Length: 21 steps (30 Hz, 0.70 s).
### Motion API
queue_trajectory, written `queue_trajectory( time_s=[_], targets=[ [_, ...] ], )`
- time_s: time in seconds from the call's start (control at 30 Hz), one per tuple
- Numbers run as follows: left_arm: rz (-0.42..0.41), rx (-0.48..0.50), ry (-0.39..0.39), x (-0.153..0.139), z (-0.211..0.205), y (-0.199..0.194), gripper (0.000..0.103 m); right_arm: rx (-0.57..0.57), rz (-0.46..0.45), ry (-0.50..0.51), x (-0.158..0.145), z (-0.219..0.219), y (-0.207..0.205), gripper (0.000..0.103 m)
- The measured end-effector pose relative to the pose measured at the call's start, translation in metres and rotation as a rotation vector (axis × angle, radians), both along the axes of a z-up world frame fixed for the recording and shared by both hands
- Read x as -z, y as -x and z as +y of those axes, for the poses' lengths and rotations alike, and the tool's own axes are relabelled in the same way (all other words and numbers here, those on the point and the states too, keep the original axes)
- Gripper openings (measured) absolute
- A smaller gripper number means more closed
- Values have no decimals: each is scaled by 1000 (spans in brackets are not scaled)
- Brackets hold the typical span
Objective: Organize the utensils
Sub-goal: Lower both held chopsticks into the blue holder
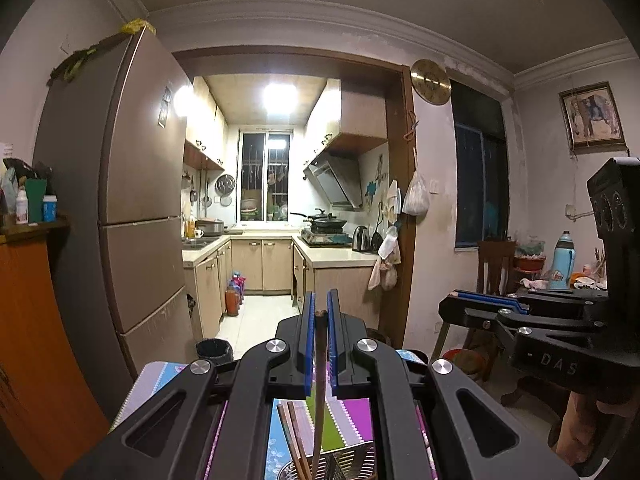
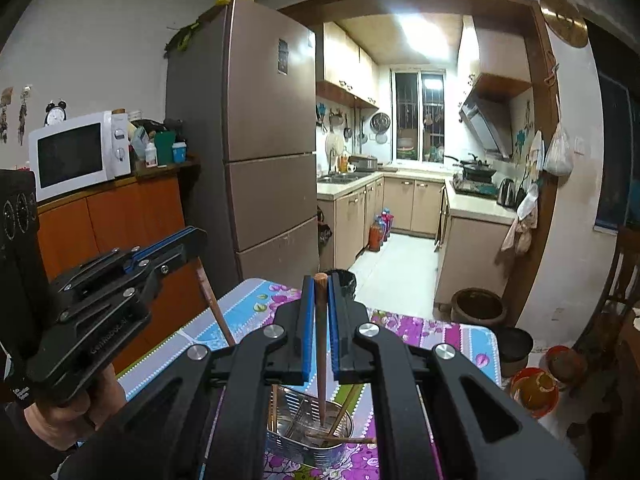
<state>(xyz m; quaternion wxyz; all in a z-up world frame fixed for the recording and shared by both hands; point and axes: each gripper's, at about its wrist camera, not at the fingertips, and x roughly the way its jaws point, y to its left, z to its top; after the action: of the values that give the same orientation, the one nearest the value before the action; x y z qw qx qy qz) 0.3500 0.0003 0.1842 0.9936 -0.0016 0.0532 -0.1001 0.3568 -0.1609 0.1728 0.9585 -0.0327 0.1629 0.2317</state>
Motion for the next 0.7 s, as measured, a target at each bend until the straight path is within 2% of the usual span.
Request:
queue_trajectory(
  time_s=[0.43,0.7],
  targets=[
    [68,5,-9,39,-2,-30,7,-8,95,1,37,2,-28,5],
    [97,-19,-2,48,0,-41,8,-7,137,6,50,1,-41,6]
  ],
)
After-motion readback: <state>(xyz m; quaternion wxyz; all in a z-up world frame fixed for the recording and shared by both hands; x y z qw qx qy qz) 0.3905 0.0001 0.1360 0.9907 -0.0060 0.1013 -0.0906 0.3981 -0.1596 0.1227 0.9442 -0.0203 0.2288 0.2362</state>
